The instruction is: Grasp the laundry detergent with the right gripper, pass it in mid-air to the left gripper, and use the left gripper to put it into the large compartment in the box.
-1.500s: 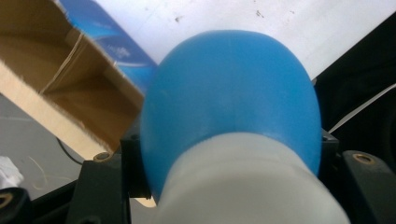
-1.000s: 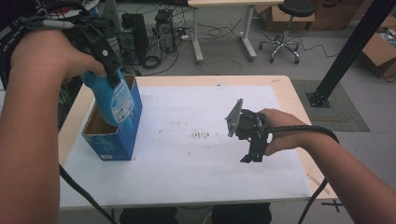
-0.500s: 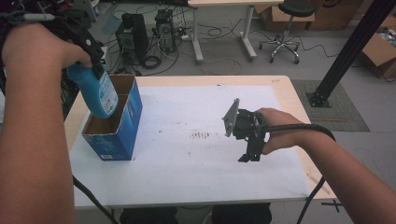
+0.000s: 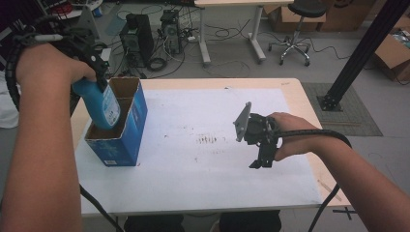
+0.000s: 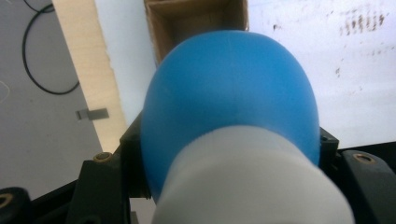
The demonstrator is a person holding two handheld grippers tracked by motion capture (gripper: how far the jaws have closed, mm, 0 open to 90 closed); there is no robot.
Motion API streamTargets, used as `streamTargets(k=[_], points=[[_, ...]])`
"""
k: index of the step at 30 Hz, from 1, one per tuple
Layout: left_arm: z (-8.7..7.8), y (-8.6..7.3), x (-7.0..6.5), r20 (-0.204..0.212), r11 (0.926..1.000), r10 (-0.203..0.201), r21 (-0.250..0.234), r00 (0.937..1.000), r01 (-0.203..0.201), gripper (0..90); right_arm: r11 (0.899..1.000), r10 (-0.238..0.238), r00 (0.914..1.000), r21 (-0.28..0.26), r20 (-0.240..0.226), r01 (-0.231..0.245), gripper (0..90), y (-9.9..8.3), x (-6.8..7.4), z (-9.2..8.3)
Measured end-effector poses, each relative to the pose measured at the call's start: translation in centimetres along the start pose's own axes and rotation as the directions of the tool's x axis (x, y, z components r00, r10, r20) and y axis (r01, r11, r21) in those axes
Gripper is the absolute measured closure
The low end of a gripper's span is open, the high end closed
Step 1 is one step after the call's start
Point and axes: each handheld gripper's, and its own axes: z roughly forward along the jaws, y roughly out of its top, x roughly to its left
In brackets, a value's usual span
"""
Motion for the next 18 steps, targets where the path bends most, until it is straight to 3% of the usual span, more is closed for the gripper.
streamTargets(k=[6,18], points=[[2.4,0.5,-0.1,-0.018,0.9999,-0.004,0.016,0.9998,0.004,38.2,1.000,-0.003,1.0000,-0.003,-0.002,0.003,1.1,0.1,0.1,0.1],[7.1,0.9,0.4,0.005,0.9980,-0.026,0.058,0.9997,0.025,38.2,1.000,0.007,1.0000,-0.001,-0.004,-0.007,1.1,-0.2,0.4,0.2]])
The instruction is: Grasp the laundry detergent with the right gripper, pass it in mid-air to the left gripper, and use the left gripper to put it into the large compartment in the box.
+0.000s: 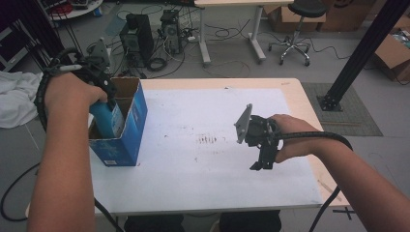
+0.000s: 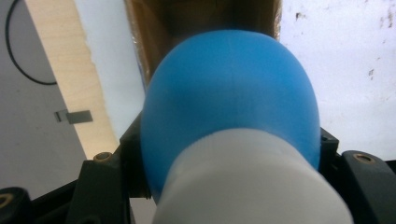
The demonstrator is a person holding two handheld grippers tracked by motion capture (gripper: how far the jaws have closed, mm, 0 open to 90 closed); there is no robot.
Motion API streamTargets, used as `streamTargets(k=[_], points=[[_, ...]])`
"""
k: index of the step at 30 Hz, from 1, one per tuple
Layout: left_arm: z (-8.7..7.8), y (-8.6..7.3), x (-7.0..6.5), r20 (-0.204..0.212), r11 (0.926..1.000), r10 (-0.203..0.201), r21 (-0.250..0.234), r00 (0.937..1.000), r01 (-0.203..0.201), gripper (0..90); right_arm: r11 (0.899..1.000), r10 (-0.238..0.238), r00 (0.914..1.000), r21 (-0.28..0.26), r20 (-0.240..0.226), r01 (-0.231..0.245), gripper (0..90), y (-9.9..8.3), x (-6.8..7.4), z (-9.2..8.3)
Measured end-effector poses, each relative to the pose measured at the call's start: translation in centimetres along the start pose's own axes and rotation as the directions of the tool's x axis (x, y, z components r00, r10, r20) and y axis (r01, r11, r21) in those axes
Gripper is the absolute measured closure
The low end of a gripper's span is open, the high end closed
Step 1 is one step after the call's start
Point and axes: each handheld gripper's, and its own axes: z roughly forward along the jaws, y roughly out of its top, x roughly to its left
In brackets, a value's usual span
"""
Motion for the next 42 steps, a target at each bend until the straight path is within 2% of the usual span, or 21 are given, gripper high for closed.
streamTargets(k=[16,21,38,42], points=[[4.2,0.7,0.2,0.014,0.9997,-0.012,0.019,0.9998,0.012,38.2,1.000,0.010,0.9999,0.005,0.005,-0.010,1.0,-0.3,0.2,-0.2],[5.4,0.9,0.3,0.002,0.9997,-0.007,0.024,1.0000,0.007,38.2,1.000,0.010,0.9999,0.003,0.003,-0.010,1.1,-0.3,0.2,-0.1],[8.9,1.0,0.7,0.003,0.9995,-0.011,0.031,0.9999,0.011,38.2,1.000,0.014,0.9999,0.003,0.000,-0.014,1.4,-0.3,0.1,0.1],[9.0,0.9,0.7,0.006,0.9998,-0.012,0.013,0.9999,0.012,38.1,1.000,0.012,0.9999,0.011,-0.004,-0.012,1.3,-0.2,0.0,0.2]])
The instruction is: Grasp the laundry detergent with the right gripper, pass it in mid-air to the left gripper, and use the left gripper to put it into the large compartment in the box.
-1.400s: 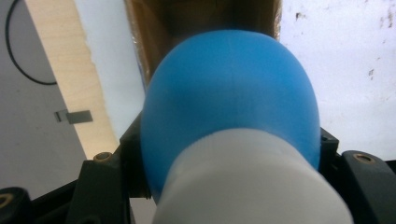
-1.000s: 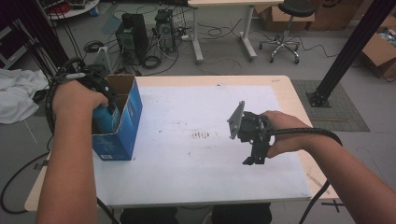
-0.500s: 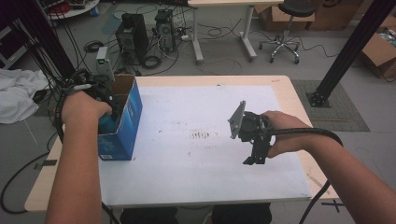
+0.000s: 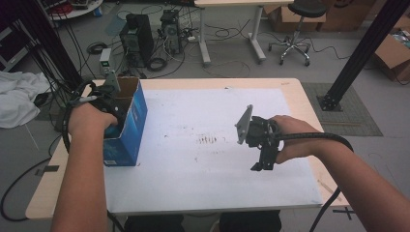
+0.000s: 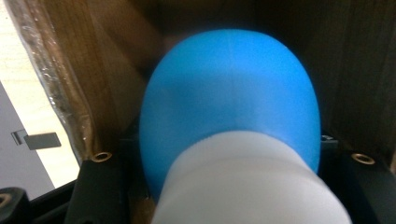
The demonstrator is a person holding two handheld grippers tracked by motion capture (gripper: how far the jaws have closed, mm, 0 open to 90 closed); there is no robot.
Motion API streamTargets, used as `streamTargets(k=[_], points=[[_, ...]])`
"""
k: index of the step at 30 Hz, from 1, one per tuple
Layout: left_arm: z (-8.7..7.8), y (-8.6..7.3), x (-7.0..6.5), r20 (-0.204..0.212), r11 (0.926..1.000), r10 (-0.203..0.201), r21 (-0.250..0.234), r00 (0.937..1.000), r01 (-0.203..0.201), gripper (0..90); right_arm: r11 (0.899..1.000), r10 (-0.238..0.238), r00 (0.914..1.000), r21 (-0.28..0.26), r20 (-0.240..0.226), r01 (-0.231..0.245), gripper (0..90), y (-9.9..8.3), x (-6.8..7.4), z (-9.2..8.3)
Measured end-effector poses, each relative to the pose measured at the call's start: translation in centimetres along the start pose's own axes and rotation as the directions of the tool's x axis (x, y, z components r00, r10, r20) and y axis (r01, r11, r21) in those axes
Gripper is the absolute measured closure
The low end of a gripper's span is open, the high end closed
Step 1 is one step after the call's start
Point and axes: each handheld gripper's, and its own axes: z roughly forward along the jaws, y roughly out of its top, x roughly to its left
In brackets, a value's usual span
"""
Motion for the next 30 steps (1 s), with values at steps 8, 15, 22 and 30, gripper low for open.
streamTargets(k=[8,15,22,30], points=[[0.08,0.10,-0.31,-0.013,0.9999,0.004,-0.013,0.9999,-0.004,37.9,1.000,0.003,1.0000,0.004,0.003,-0.003,1.3,-0.07,0.05,-0.12],[0.09,0.00,-0.44,-0.014,0.9998,0.000,-0.021,0.9999,0.000,37.8,1.000,0.000,1.0000,0.008,0.000,0.000,1.7,-0.07,0.16,-0.05],[-0.14,-0.15,-0.42,-0.029,0.9995,-0.004,-0.031,0.9996,0.003,33.5,1.000,0.001,1.0000,0.007,0.005,-0.001,1.6,-0.09,0.17,-0.14],[-0.57,-0.28,-0.48,-0.038,0.9993,0.001,-0.039,0.9993,-0.002,32.6,1.000,-0.001,1.0000,0.006,0.002,0.001,1.7,0.05,0.22,-0.10]])
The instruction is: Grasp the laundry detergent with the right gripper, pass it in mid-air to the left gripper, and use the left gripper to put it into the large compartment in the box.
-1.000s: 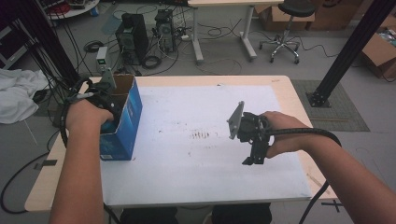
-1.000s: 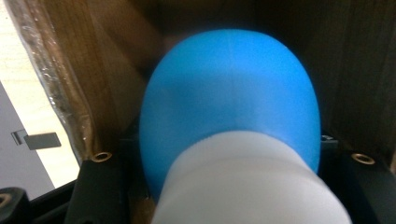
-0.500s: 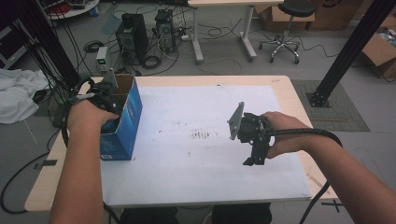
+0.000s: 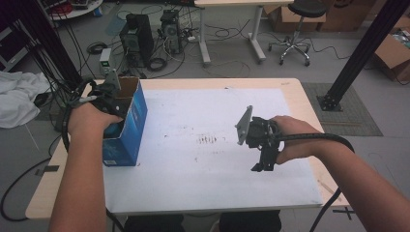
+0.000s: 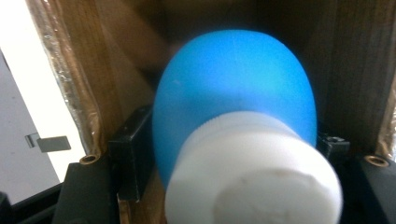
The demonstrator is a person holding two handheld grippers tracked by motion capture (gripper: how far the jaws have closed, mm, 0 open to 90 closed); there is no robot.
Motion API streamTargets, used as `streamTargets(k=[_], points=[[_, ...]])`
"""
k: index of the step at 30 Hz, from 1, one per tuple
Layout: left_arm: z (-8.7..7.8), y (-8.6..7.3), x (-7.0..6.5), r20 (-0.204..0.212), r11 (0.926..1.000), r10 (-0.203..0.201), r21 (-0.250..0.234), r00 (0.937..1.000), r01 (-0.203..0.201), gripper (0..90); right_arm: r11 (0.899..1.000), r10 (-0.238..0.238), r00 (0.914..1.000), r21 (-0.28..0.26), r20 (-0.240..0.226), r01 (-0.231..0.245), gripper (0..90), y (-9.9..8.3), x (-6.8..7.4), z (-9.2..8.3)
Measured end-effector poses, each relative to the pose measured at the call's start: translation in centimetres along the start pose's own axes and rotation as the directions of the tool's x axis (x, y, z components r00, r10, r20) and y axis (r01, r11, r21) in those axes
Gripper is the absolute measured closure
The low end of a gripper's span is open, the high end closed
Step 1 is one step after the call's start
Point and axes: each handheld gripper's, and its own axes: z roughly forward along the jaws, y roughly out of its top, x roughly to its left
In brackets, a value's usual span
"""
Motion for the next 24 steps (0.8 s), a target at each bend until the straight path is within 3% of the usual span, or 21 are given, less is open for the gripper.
streamTargets(k=[9,15,24], points=[[-0.1,-0.1,0.0,-0.009,0.9999,0.011,-0.009,0.9999,-0.011,32.9,1.000,0.001,1.0000,0.000,0.002,-0.001,1.8,0.0,0.0,0.0],[-0.5,-0.1,-0.3,-0.009,0.9997,0.022,-0.008,0.9997,-0.022,28.4,1.000,0.003,1.0000,0.000,0.006,-0.003,1.8,-0.1,0.1,-0.2],[-1.7,-0.4,-0.4,-0.041,0.9993,0.023,-0.028,0.9989,-0.025,25.7,1.000,0.003,0.9999,-0.012,0.011,-0.003,1.9,-0.1,0.2,-0.5]])
